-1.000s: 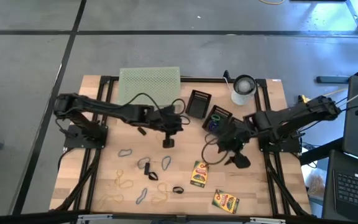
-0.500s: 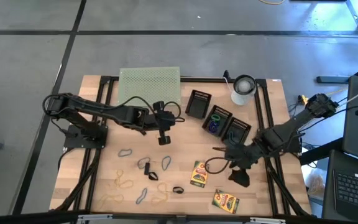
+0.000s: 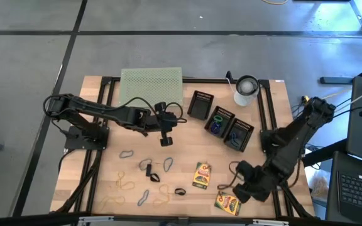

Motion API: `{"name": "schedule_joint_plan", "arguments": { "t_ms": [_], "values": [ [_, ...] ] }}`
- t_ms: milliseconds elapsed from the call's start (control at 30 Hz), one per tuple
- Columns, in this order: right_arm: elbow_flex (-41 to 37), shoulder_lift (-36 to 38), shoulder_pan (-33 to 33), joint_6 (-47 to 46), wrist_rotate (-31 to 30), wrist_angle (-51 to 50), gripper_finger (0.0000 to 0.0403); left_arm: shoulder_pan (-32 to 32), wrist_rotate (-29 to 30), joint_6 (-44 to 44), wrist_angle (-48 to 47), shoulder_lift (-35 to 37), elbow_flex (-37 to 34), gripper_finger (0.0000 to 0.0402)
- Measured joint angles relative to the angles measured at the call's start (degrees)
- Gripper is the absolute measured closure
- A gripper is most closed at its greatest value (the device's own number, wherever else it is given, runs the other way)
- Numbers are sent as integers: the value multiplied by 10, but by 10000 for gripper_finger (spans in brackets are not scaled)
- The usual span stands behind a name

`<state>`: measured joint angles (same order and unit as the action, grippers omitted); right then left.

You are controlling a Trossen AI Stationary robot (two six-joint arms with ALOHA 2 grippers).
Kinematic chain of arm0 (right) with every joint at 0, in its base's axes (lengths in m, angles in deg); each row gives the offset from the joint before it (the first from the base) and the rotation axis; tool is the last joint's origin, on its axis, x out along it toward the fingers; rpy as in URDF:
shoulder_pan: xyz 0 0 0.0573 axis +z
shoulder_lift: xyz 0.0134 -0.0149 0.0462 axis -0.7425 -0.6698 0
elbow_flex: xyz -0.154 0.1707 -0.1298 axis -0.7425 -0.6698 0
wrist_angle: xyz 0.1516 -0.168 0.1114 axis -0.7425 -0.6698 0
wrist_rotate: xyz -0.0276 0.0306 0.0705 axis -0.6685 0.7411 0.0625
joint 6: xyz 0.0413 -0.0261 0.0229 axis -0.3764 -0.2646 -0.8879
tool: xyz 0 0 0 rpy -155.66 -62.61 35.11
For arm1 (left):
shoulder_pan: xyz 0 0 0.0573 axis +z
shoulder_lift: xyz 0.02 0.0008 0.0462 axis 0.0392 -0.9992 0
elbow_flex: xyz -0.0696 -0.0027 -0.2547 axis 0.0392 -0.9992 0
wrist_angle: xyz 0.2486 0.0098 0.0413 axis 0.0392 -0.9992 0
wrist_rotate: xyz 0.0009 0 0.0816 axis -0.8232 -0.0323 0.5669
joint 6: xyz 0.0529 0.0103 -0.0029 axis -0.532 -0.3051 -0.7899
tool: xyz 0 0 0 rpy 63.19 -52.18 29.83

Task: Pick & Place Office Desk Supplies
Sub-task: Put the crayon box into the top black bin

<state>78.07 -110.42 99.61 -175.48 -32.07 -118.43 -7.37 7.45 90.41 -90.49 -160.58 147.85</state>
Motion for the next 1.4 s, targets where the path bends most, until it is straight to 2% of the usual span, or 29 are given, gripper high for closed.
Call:
{"name": "schedule_joint_plan", "arguments": {
  "t_ms": [200,333,433,533,700,1067,1233,1400],
  "values": [
    [0,-68,7,-103,78,58,117,0,0,8,0,0,0,398],
    [0,-98,7,-226,106,85,117,0,-3,20,0,0,0,398],
    [0,-113,13,-284,114,111,117,0,-18,22,0,0,0,398],
    [0,-128,23,-299,110,141,117,-2,-21,26,0,0,0,398],
    [0,-150,44,-348,71,160,117,-2,-21,24,0,0,0,398],
    [0,-192,60,-371,75,191,117,-2,-36,20,5,0,0,398],
    [0,-219,63,-371,102,193,117,-6,-43,14,5,-1,0,398],
    [0,-241,67,-371,88,191,117,-17,-42,7,5,-1,0,398]
  ]
}}
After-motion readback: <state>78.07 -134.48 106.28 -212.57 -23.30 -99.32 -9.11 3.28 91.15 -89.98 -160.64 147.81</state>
